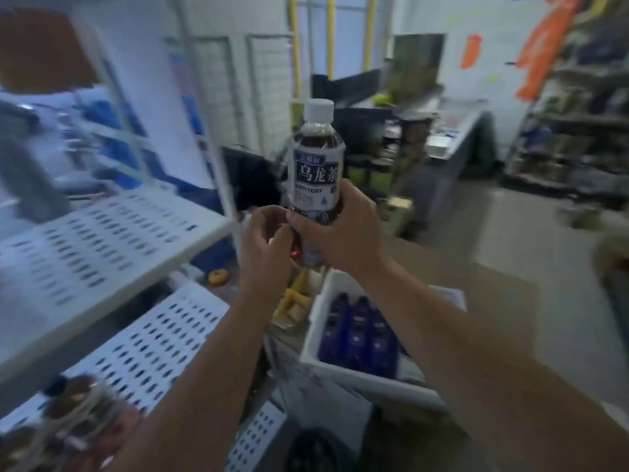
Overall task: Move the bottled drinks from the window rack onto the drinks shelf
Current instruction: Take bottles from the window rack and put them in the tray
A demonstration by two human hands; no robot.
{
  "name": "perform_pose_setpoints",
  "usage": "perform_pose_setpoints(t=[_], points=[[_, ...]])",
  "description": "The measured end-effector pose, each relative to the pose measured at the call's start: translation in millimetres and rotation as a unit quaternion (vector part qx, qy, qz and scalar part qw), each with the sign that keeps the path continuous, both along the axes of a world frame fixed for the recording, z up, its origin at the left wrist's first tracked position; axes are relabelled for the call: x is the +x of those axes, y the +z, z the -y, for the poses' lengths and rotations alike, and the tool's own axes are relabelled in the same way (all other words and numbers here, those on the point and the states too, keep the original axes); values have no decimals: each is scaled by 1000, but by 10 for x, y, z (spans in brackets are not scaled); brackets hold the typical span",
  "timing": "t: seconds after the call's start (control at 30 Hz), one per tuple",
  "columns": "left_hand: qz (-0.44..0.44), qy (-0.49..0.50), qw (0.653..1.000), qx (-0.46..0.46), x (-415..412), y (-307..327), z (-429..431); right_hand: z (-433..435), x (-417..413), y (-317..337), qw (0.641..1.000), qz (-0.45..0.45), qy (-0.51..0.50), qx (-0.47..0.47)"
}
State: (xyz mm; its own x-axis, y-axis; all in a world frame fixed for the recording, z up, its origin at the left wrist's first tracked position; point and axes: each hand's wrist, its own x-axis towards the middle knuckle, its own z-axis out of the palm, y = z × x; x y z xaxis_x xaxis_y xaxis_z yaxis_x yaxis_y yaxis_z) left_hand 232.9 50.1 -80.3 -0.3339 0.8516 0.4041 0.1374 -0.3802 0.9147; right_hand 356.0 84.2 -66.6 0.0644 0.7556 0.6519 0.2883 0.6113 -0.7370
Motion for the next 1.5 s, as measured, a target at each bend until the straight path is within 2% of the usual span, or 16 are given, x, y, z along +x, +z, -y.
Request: perform_pose_setpoints(t=[0.13,0.27,0.37,0.47,0.57,0.67,0.7,0.73,0.77,0.83,0.87,0.9,0.97,1.1,1.27,1.5], points=[[-10,-111,989,-100,889,-515,-246,5,920,-488,988,35,-116,-96],[-13,-195,952,-235,1579,-1195,-261,-2,1600,-1237,939,53,-203,-273],[-18,-196,939,-283,1801,-1574,-193,-66,1866,-1856,870,61,-228,-433],[-8,-189,932,-308,1848,-1793,-190,-183,1901,-2364,819,105,-219,-520],[-15,-170,934,-314,1819,-1902,-241,-295,1793,-2702,777,209,-186,-564],[-12,-159,933,-323,1707,-1895,-276,-338,1644,-2632,742,263,-235,-570],[-4,-157,933,-323,1645,-1843,-284,-348,1574,-2481,745,287,-257,-545],[7,-155,936,-316,1563,-1760,-292,-381,1484,-2290,762,300,-263,-509],[20,-150,942,-300,1458,-1646,-307,-420,1362,-2072,803,293,-242,-459],[27,-125,964,-235,1158,-1328,-343,-482,1002,-1565,900,245,-124,-338],[28,-98,975,-197,953,-1130,-361,-485,763,-1306,935,219,-63,-270],[35,-64,984,-164,714,-918,-370,-471,505,-1054,959,190,-19,-210],[57,8,991,-119,172,-497,-314,-399,-57,-595,981,131,42,-133],[43,169,983,-58,-933,113,129,-131,-1238,7,976,92,177,-90],[-12,346,938,-13,-2034,458,1012,437,-2570,320,932,92,343,-66],[-29,513,858,5,-2946,476,2071,1073,-4057,447,904,151,398,-42]])
